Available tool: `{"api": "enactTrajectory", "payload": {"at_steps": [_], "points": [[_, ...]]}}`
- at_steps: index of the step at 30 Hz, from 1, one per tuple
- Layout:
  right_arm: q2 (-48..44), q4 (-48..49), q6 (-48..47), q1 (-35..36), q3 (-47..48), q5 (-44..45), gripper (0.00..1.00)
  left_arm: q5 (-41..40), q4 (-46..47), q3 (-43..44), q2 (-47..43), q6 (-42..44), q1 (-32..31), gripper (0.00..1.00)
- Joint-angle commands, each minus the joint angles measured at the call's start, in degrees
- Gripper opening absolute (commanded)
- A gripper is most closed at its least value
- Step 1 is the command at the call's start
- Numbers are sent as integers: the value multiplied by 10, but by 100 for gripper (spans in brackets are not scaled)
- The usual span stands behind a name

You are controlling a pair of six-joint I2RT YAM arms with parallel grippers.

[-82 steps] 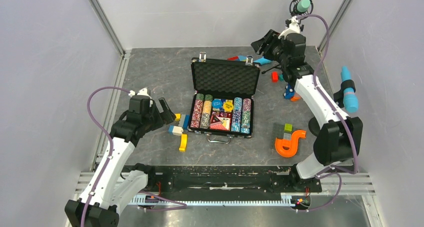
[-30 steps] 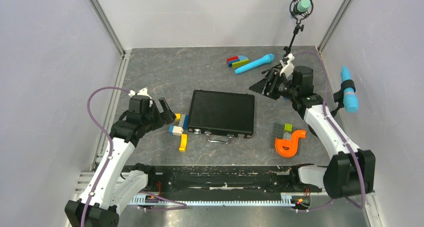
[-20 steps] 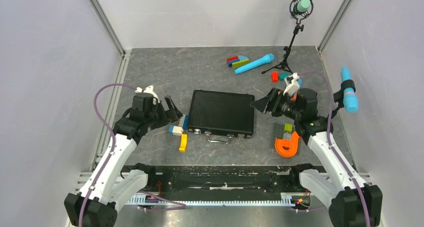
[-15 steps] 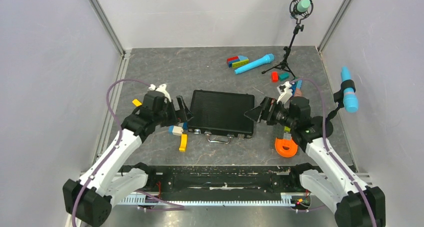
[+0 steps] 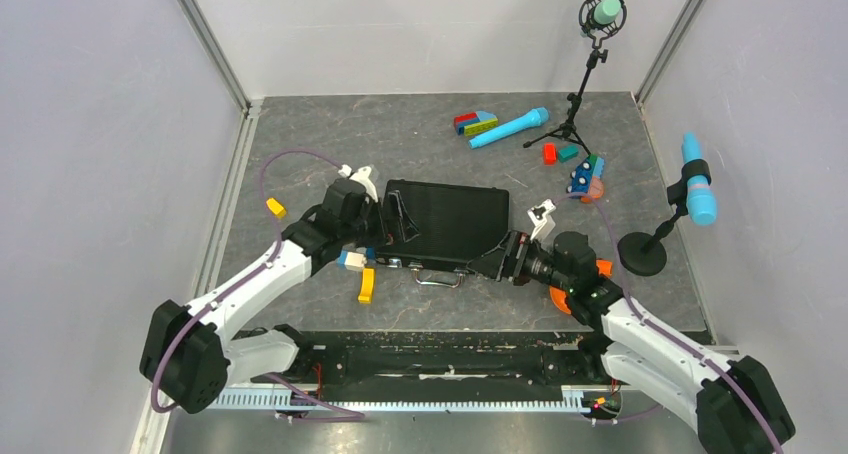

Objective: Pack up texas hold em set

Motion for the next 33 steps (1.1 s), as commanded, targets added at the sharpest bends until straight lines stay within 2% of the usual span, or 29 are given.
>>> {"api": "enactTrajectory", "payload": {"at_steps": [1, 7, 15, 22, 33], "points": [[20, 125, 46, 16, -20, -7, 98, 17, 73, -24, 10, -29, -5, 100], [45, 164, 46, 32, -24, -11, 98, 21, 115, -49, 14, -35, -5, 100], [101, 227, 62, 36, -47, -30, 98, 19, 126, -59, 41, -39, -5, 100], [118, 193, 51, 40, -62, -4, 98, 5, 107, -59, 64, -38, -5, 100], [137, 190, 51, 39, -113, 44, 98, -3, 99, -58, 70, -33, -5, 100]]}}
